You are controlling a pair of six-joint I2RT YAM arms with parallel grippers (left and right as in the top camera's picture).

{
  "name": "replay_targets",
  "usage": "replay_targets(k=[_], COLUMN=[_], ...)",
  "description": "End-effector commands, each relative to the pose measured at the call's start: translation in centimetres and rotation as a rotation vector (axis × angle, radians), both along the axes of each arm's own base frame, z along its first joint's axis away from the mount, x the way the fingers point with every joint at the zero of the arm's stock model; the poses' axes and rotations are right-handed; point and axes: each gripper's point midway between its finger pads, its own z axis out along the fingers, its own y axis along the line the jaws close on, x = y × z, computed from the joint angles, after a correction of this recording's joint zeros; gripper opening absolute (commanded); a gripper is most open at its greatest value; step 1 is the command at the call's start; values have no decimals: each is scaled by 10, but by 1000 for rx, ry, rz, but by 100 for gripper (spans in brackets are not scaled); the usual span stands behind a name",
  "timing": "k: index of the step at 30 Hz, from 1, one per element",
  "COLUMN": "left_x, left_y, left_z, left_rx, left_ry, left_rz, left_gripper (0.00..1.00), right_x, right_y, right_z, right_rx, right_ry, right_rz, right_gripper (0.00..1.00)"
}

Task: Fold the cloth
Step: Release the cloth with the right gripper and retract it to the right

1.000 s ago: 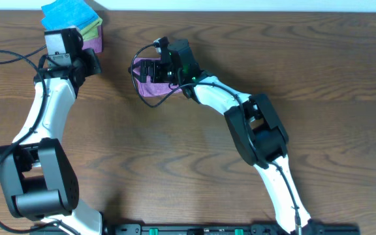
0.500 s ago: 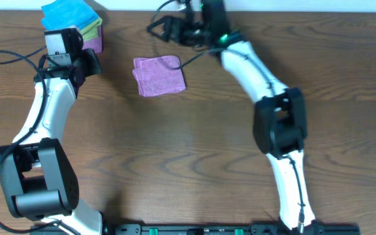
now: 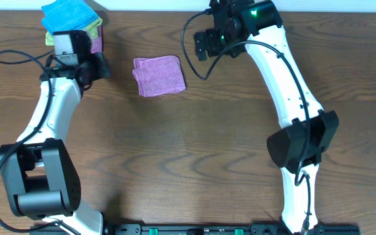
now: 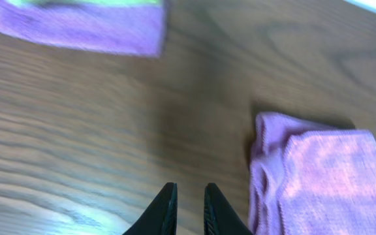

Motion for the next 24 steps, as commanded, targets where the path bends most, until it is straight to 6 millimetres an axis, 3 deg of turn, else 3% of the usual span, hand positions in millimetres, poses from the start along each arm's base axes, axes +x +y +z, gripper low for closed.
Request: replay_targets(k=[1, 4, 8, 13, 17, 21, 24], left_x=[-9, -18, -29, -41, -45, -38, -34], left_y=[-22, -31, -45, -54, -71, -82, -77], left_z=[3, -3, -7, -13, -15, -17, -25], left_rx=[2, -8, -74, -103, -87, -52, -61], left_ry=[15, 59, 102, 159, 170, 132, 119], left_rz=[-73, -94, -138, -140, -178, -175, -145], left_gripper=[16, 12, 12, 12, 12, 15, 20], right_x=[-10, -35, -74, -140, -193, -247, -265], right_y=[-28, -41, -65, -98, -121, -144, -149], right_z=[37, 58, 97, 114, 105, 62, 40], right_rx=[-192, -245, -247, -233, -211, -179, -151], right_ry=[-105, -105, -169, -275, -345, -313, -300], right_rz=[-17, -17, -40, -35, -33, -64, -80], right_gripper=[97, 93, 93, 99, 99, 99, 99])
